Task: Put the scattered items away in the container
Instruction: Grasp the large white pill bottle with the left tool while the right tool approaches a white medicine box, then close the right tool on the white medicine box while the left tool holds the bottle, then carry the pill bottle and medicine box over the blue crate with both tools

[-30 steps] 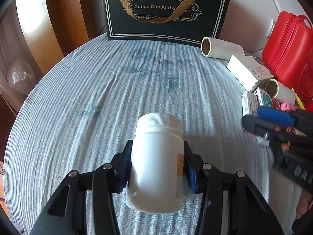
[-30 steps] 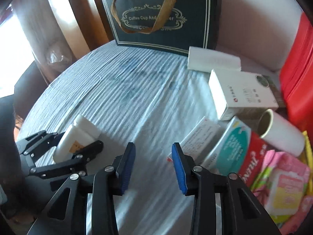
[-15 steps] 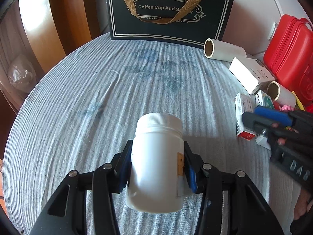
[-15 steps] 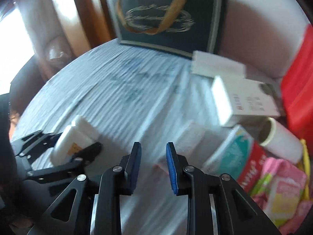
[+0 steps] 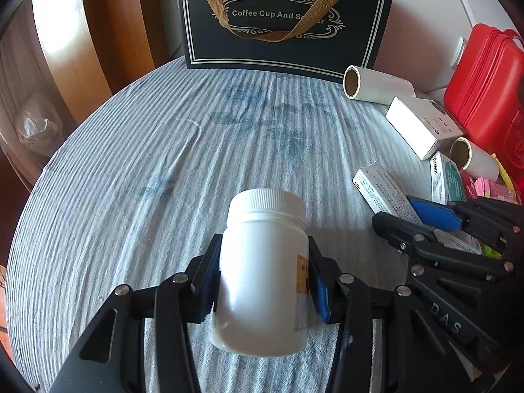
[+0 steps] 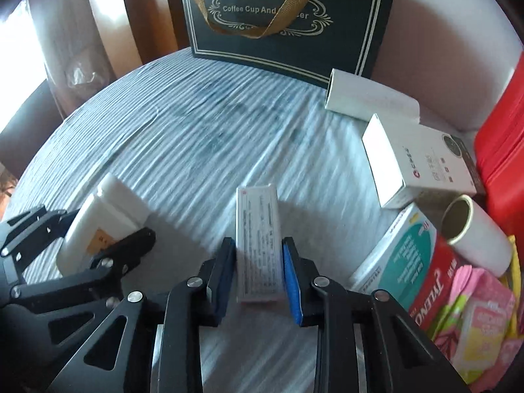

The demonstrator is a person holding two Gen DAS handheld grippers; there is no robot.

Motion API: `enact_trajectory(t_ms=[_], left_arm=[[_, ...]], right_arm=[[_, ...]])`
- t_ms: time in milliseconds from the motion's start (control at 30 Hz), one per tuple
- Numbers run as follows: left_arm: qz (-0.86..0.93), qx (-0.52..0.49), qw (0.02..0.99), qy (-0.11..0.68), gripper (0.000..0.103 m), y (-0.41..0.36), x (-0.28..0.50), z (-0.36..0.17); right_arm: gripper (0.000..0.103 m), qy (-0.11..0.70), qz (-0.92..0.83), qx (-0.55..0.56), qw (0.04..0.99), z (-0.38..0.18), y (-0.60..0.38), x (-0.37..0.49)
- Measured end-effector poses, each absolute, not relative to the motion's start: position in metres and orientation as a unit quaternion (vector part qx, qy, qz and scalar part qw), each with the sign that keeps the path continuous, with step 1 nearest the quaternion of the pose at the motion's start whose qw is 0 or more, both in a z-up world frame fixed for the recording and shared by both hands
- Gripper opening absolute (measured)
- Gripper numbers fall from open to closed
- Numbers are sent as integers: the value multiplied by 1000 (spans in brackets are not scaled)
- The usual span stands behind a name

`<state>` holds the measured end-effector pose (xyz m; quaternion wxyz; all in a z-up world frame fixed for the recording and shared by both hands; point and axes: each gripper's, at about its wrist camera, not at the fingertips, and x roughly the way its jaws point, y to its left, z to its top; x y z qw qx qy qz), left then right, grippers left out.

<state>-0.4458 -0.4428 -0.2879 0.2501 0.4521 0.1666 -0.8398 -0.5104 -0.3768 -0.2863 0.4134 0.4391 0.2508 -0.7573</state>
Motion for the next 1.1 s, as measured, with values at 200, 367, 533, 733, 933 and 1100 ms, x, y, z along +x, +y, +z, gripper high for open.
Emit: enact_trajectory(t_ms=[200,367,533,733,933,1100], left_arm=[[-839,449,253,172,46,-438,-441,-283],[-844,439,256,171,46,-425,-425,-255],[-860,413,251,161,46,-391,-395,-203],[-879,384,238,151,46,-336,-345,-139],[-902,348,228,118,46,-256,-305,-80],[-914,326,219,96,46,-189,-280,-49]], right_arm=[[26,247,-761,436,412,-295,-380,-516],[26,230,-766,426,423,-271,-374,-505],[26,214,-779,404,429,-230,-350,-482],[26,181,-801,378,427,-148,-252,-425],[26,152,-823,341,428,-85,-156,-375],[26,133,-841,297,432,-40,-79,-347]])
